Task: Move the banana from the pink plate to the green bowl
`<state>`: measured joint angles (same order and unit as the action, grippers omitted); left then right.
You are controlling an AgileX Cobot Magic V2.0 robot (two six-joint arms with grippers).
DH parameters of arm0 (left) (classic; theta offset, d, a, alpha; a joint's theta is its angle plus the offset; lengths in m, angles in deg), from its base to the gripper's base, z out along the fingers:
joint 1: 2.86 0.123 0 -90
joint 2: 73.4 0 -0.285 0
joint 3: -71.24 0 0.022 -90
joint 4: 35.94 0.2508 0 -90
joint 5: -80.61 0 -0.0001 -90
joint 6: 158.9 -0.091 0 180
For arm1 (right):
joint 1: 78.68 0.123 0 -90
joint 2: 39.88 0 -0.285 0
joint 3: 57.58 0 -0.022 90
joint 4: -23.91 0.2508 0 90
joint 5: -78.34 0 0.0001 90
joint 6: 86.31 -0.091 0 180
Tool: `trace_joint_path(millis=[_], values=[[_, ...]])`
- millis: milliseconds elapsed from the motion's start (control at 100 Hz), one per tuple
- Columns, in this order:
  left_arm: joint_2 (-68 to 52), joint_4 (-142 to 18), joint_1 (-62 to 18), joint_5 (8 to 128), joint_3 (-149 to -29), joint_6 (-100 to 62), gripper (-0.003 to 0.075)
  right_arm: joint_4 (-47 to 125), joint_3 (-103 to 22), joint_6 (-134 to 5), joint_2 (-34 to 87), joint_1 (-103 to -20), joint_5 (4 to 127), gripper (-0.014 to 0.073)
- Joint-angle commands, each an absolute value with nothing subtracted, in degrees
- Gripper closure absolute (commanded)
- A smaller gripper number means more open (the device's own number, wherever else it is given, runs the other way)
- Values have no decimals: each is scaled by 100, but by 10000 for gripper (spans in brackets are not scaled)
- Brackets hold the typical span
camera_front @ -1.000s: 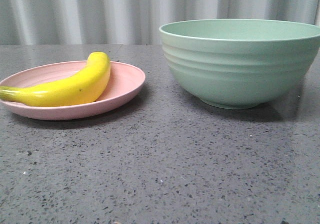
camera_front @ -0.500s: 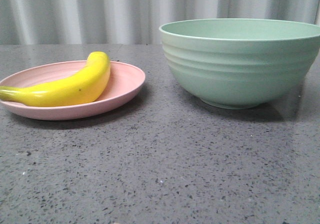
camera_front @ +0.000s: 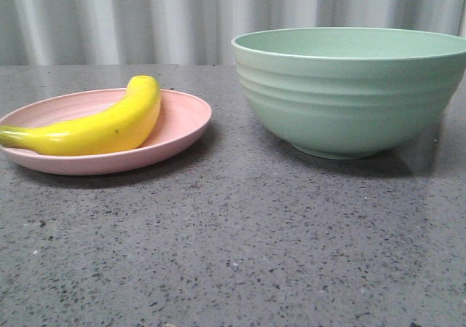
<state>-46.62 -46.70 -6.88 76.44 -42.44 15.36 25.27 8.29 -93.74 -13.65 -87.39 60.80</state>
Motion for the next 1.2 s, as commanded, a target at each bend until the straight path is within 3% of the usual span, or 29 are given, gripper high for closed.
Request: trace_joint_path(millis=[0,80,230,300,670,850,1190], values=[[-4372,-4730,-735,8227,-4454,1568,729,2746,580,-9358,-1105,-8748,6840,655],[-4214,-4730,-735,8360,-4454,1568,650,2773,594,-9358,-1035,-8748,6859,655],[-3983,-4759,-735,8651,-4454,1568,370,2773,630,-9358,-1035,-8748,6884,655],[-3890,-4757,-735,8836,-4454,1568,310,2773,630,-9358,-1035,-8748,6884,655],[-3077,-4666,-916,7646,-5642,1539,307,2773,630,-9358,-1035,-8748,6935,655],[-2376,-4651,-1641,7467,-6187,1539,242,2773,630,-9358,-1035,-8748,6935,655],[-690,-4760,-3093,6723,-7204,1539,249,2773,630,-9358,-1035,-8748,6935,655]])
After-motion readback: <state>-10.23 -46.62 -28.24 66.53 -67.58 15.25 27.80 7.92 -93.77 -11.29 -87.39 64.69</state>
